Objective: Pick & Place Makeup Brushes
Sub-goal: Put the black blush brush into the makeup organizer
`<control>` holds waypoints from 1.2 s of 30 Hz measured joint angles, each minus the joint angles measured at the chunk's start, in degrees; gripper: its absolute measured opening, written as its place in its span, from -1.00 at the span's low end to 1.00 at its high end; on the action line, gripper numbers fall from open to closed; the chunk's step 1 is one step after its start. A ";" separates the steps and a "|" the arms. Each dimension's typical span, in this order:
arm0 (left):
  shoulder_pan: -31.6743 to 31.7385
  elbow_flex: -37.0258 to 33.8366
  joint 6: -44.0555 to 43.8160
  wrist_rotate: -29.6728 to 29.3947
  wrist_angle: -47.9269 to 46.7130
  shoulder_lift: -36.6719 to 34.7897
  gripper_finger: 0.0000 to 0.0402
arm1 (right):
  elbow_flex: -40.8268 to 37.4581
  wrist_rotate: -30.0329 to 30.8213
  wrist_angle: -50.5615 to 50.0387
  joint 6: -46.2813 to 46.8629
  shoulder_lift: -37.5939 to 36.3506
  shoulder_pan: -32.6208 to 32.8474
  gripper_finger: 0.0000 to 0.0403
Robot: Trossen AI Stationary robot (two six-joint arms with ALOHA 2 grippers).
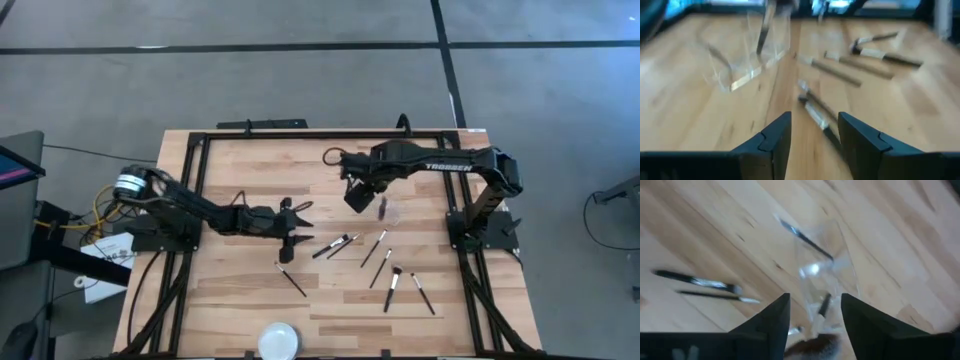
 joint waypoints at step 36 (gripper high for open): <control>-0.20 6.22 2.02 -1.02 13.43 24.41 -0.25 | 5.69 0.11 5.25 -7.52 -0.02 0.13 -0.16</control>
